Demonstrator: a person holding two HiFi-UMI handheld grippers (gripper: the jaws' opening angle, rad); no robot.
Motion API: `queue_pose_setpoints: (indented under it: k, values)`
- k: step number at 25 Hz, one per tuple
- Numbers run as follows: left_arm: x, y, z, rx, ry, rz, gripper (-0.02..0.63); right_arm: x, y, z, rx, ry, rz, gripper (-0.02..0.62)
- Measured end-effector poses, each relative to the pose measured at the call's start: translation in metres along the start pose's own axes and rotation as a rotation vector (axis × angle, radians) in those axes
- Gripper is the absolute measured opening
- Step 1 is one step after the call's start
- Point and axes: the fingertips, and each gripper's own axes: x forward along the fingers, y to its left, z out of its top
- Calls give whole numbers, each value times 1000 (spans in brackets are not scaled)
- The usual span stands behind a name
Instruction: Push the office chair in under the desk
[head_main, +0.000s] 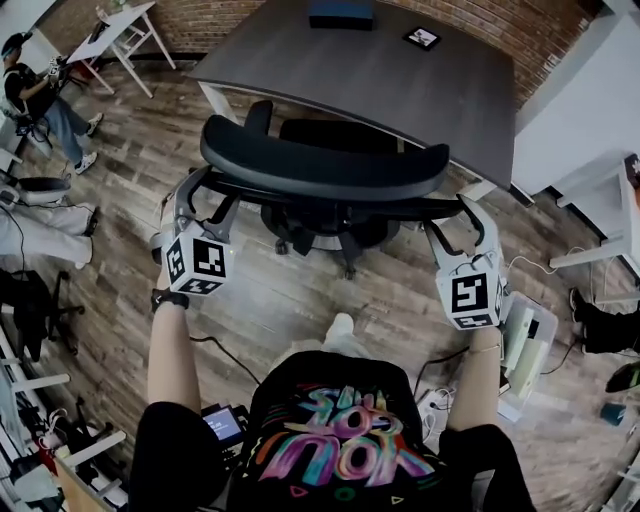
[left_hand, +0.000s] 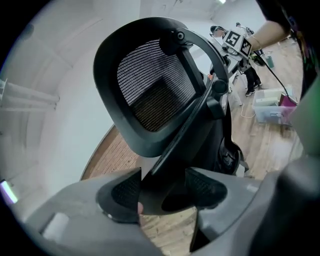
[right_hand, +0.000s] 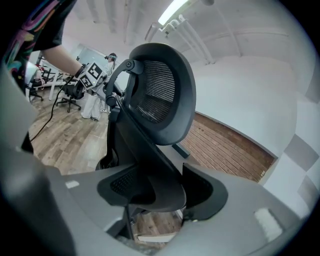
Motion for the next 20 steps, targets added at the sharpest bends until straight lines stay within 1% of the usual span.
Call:
queue_pose_setpoints:
  k: [4, 10, 20]
  values:
    - [16, 13, -2, -9, 26, 7, 270, 21, -11, 6, 0, -12, 15, 264]
    - [44, 35, -14, -13, 39, 7, 271, 54, -18, 18, 29, -37, 34, 264]
    - [100, 76, -26, -17, 0, 5, 275, 114, -34, 34, 43, -30, 12, 265]
